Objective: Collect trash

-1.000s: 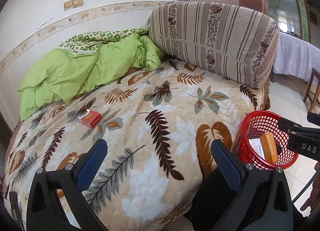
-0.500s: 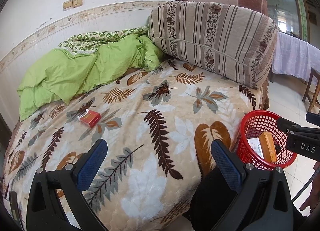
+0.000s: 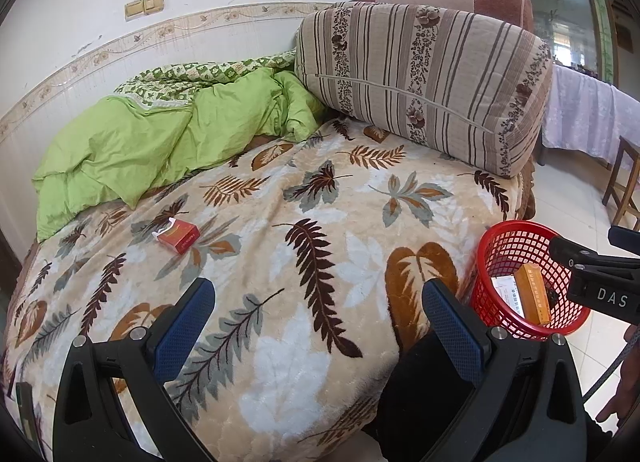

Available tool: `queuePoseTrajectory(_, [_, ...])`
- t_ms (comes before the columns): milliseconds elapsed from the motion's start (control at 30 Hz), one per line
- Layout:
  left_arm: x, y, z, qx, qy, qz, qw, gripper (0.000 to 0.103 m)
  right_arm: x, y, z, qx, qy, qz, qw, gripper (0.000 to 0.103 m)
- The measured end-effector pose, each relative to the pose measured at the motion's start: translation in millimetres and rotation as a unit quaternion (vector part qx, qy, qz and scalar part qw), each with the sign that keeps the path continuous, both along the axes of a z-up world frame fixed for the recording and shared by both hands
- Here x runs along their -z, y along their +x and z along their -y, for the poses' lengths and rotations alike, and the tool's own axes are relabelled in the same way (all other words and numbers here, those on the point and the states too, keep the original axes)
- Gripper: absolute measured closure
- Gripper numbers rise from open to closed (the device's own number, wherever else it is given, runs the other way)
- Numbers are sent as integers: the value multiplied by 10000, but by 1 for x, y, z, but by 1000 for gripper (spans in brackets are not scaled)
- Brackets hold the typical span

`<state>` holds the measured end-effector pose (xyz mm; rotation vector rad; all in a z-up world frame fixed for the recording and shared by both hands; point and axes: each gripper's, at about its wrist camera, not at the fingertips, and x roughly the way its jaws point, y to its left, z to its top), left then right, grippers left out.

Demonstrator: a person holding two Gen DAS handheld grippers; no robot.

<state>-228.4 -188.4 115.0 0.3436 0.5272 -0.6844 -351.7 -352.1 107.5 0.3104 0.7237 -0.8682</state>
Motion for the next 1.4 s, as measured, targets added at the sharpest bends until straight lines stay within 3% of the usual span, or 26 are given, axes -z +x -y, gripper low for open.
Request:
queuePoseTrajectory(267, [5, 6, -2, -43, -156, -390, 9991, 0, -3, 17, -5, -298, -74, 81, 9995, 6])
queuePoseTrajectory(467, [10, 62, -50, -1039, -369, -842, 9903, 0, -11, 78, -24, -1280, 80, 302, 9913, 5])
queuePoseTrajectory(633, [44, 124, -100, -2316, -30, -1269, 9645, 0, 11, 164, -61, -1864, 147, 53, 9823, 3])
queuePoseTrajectory(733, [75, 162, -128, -2908, 197, -1642, 9424, 0, 40, 221, -83, -2086, 254, -269, 9773, 3])
queuePoseTrajectory(867, [111, 201, -148, -3361, 483, -2070, 9175, 0, 80, 292, -102, -2204, 429, -516, 9731, 3])
queuePoseTrajectory(900, [114, 207, -149, -3379, 445, -2112, 9161, 0, 88, 310, -107, -2199, 416, -526, 9732, 3])
queuePoseTrajectory(967, [112, 213, -148, -3472, 393, -1818, 9192, 0, 101, 335, -114, -2194, 348, -719, 9724, 3])
queuePoseTrajectory(1067, [116, 227, -149, -3502, 282, -1819, 9184, 0, 122, 356, -122, -2091, 288, -1016, 9722, 1])
queuePoseTrajectory(1233, [115, 236, -151, -3493, 179, -1842, 9185, 0, 123, 342, -117, -1953, 503, -629, 9774, 1])
queuePoseTrajectory(1400, [117, 237, -154, -3427, 106, -1835, 9213, 0, 123, 344, -117, -1962, 521, -620, 9772, 1])
